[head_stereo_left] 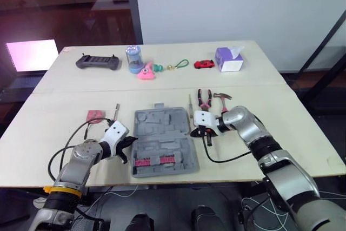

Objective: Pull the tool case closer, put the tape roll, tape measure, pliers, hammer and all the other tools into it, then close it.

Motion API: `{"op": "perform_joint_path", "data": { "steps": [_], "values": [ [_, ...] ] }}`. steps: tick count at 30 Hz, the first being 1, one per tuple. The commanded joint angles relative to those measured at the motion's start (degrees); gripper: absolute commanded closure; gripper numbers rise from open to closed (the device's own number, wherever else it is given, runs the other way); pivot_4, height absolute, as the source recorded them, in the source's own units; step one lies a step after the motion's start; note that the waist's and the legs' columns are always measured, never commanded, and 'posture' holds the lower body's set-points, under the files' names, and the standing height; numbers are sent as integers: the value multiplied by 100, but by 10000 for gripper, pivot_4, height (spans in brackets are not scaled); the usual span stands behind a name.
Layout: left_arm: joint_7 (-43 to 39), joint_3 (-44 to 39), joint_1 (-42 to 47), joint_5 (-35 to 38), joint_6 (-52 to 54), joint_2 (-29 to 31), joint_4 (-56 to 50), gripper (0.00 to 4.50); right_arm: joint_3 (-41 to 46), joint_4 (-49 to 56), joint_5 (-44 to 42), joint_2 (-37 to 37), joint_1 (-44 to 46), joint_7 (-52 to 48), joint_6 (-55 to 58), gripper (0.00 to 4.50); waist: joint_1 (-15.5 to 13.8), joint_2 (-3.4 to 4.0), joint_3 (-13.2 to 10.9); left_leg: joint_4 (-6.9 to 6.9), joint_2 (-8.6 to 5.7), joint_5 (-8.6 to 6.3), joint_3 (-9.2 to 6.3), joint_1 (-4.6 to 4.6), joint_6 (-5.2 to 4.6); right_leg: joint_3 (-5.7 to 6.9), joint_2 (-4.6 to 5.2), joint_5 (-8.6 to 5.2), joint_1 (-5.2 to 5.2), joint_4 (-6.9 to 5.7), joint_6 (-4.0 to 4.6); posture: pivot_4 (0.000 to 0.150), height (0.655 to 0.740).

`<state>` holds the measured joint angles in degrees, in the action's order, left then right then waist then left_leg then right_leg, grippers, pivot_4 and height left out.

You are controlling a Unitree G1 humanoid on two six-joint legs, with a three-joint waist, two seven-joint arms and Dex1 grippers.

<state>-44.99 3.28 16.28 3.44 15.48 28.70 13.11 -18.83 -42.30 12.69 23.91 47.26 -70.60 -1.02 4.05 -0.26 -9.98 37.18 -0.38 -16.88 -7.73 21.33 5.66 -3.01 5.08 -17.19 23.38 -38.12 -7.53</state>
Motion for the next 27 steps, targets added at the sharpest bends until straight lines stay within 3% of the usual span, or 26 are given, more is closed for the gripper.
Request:
{"op": "perform_joint_path", "data": {
  "steps": [1,16,27],
  "values": [
    [-187,131,105,111,-204,-89,-46,45000,-69,367,-127,-132,-101,-26,77,44633,0,0,0,0,0,0,0,0,0,0,0,0,0,0,0,1500,7400],
    [-630,204,-384,279,4,74,-660,45000,-119,1852,-356,33,-892,-380,822,44633,-3,0,0,-1,0,-1,0,-1,-1,0,0,0,-1,0,0,1500,7400],
    [-516,59,-1018,319,245,163,-1222,45000,-167,2476,-473,263,-1354,-431,1273,44633,-5,0,0,-2,0,-4,-1,-1,-7,0,0,0,-2,2,0,1500,7400]
  ]
}}
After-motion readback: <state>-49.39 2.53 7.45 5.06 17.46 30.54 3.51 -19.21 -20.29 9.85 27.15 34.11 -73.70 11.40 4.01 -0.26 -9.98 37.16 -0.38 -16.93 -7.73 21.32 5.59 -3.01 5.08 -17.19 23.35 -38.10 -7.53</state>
